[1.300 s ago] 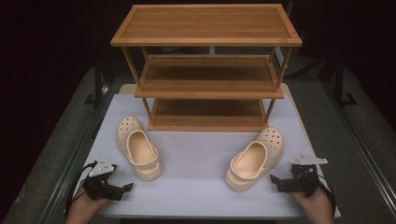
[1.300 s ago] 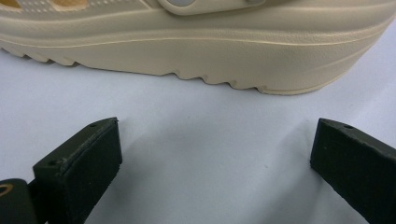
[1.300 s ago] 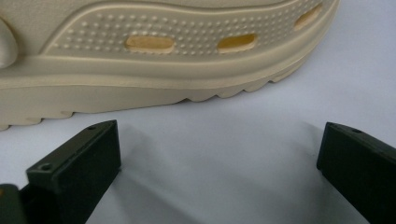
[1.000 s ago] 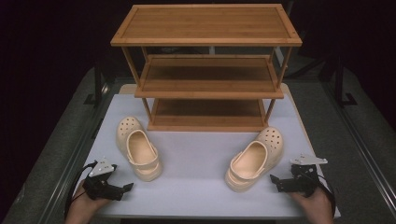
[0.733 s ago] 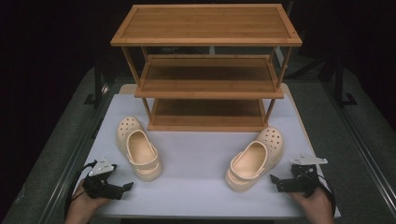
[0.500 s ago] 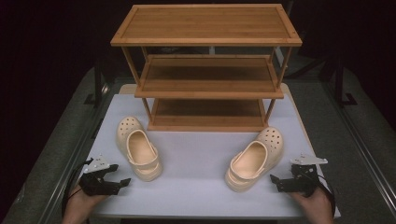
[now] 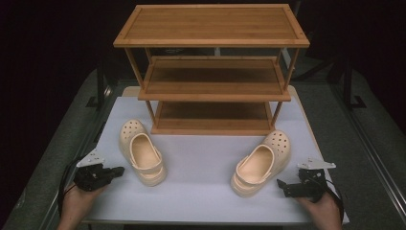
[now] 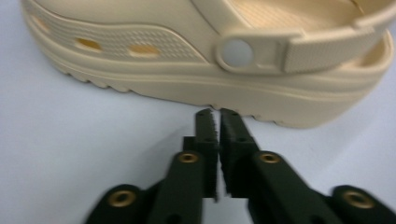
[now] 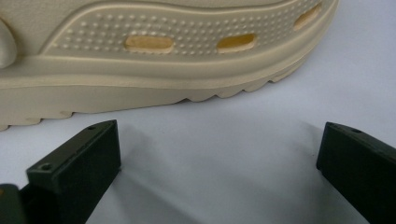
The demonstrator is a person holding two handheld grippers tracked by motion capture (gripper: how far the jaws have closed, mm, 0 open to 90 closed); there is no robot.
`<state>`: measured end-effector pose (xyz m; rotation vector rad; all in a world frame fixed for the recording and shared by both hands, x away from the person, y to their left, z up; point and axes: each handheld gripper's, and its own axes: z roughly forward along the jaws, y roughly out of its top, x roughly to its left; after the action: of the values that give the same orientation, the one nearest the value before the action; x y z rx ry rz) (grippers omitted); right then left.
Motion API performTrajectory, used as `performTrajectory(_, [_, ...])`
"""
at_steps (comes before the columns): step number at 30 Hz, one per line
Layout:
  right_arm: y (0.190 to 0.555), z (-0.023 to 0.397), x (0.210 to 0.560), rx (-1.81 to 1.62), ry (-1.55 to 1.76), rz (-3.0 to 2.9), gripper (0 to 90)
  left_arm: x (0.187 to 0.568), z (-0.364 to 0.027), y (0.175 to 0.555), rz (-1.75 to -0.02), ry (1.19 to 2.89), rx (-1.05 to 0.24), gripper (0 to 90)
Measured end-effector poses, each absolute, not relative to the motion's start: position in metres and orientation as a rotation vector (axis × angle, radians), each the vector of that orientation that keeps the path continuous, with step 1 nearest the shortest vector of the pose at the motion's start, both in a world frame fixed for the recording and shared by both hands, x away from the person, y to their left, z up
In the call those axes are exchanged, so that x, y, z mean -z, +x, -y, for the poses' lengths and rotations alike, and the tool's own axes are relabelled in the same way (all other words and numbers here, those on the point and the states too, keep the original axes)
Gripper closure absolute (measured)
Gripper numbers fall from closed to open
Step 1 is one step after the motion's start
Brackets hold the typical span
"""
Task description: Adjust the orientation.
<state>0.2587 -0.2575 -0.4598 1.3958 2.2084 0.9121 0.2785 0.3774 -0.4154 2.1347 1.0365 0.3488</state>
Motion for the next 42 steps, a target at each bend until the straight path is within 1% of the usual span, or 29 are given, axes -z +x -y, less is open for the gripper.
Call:
performTrajectory(8, [0.259,0.258,0.460,-0.911,1.394,-2.210,0.0,0.399,-0.386,0.300,-1.076,2.123,-0.392,90.0])
performTrajectory(12, [0.259,0.258,0.460,-0.911,1.393,-2.210,0.0,0.389,-0.389,0.315,-1.090,2.119,-0.436,90.0])
performTrajectory(23, [0.259,0.258,0.460,-0.913,1.394,-2.208,0.0,0.369,-0.389,0.359,-1.106,2.095,-0.477,90.0])
performTrajectory(33, [0.259,0.258,0.460,-0.914,1.394,-2.208,0.0,0.366,-0.390,0.405,-1.126,2.087,-0.514,90.0])
performTrajectory(42, [0.259,0.258,0.460,-0.916,1.394,-2.208,0.0,0.375,-0.389,0.442,-1.151,2.099,-0.531,90.0])
